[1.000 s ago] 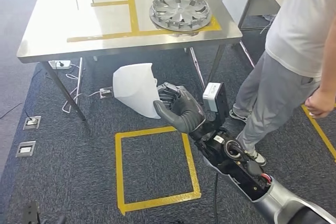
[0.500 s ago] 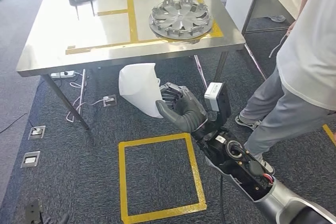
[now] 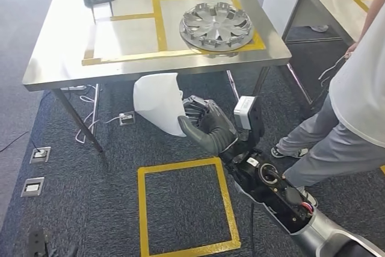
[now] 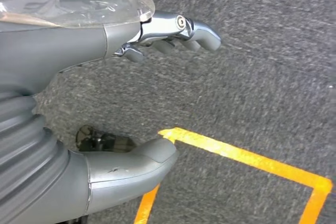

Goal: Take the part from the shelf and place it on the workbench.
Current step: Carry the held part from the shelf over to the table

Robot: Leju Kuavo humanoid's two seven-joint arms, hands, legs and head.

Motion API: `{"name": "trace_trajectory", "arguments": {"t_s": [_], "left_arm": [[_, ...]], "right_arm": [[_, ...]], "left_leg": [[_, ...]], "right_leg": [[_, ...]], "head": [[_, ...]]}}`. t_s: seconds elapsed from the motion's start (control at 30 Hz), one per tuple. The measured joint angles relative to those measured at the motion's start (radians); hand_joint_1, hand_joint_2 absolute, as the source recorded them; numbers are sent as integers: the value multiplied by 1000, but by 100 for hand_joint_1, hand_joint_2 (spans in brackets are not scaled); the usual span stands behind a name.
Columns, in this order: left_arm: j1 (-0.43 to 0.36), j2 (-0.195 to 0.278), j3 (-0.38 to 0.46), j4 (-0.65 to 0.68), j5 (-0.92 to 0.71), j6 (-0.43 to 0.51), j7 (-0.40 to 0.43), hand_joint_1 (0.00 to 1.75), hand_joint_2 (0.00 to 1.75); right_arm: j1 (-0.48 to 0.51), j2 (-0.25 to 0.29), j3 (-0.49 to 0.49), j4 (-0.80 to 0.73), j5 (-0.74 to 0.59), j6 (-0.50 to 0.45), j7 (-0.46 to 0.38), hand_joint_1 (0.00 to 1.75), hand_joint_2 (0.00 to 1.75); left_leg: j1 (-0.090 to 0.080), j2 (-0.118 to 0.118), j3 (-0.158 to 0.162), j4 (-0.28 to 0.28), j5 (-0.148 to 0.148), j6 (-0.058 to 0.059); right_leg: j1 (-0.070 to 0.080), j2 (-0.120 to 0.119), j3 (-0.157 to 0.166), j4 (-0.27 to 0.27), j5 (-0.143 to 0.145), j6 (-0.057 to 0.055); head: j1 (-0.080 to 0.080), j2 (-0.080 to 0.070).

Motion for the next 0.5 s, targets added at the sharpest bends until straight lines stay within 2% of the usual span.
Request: {"name": "trace_trajectory", "arguments": {"t_s": [0.07,0.1,0.13,0.17,0.23,0.27,0.3,0.37,0.4,0.43,0.5], "left_arm": [[0,0,0,0,0,-1,0,0,175],[1,0,0,0,0,-1,0,0,175],[2,1,0,0,0,-1,0,0,175],[3,0,0,0,0,-1,0,0,175],[4,-2,0,0,0,-3,1,0,175],[3,-3,0,0,0,-4,1,0,175],[2,-4,0,0,0,-5,2,0,175],[0,-4,0,0,-1,-5,3,0,175],[-2,-5,0,0,-1,-5,2,0,175],[-4,-6,0,0,-2,-5,2,0,175],[-7,-7,0,0,-3,-5,2,0,175]], "right_arm": [[7,0,0,-2,0,0,0,175,175],[11,0,0,-2,0,0,0,175,175],[15,-1,-1,-2,0,-1,0,175,175],[17,-2,-1,-2,0,-1,0,175,175],[18,-4,-4,-3,0,-2,0,175,175],[19,-5,-5,-5,1,-3,1,175,175],[20,-5,-6,-7,1,-3,1,175,175],[22,-5,-7,-14,1,-2,1,175,175],[23,-6,-8,-19,1,-2,1,175,175],[22,-6,-9,-22,1,-2,1,175,175],[22,-8,-12,-26,2,-2,1,175,175]], "left_leg": [[-1,0,12,0,-13,3],[-1,-2,20,0,-20,3],[-1,-3,32,0,-30,2],[-2,-4,46,0,-40,1],[-5,-5,71,0,-61,-4],[-6,-5,79,-1,-70,-8],[-6,-5,85,-3,-77,-13],[-8,-5,92,3,-79,-24],[-7,-5,86,24,-74,-29],[-8,-4,66,64,-68,-34],[-6,-3,-17,190,-78,-43]], "right_leg": [[-2,-1,-79,126,-47,6],[-3,-1,-101,147,-52,7],[-3,-1,-105,129,-38,5],[-2,-1,-92,76,-2,1],[2,-2,-51,-70,98,-12],[5,-2,-34,-120,128,-18],[8,-1,-24,-147,145,-24],[9,0,-5,-158,138,-35],[7,1,7,-164,138,-40],[5,0,19,-169,133,-45],[1,0,41,-177,121,-52]], "head": [[2,0],[3,0],[4,0],[6,0],[8,0],[8,0],[7,0],[5,0],[6,0],[5,0],[2,0]]}}
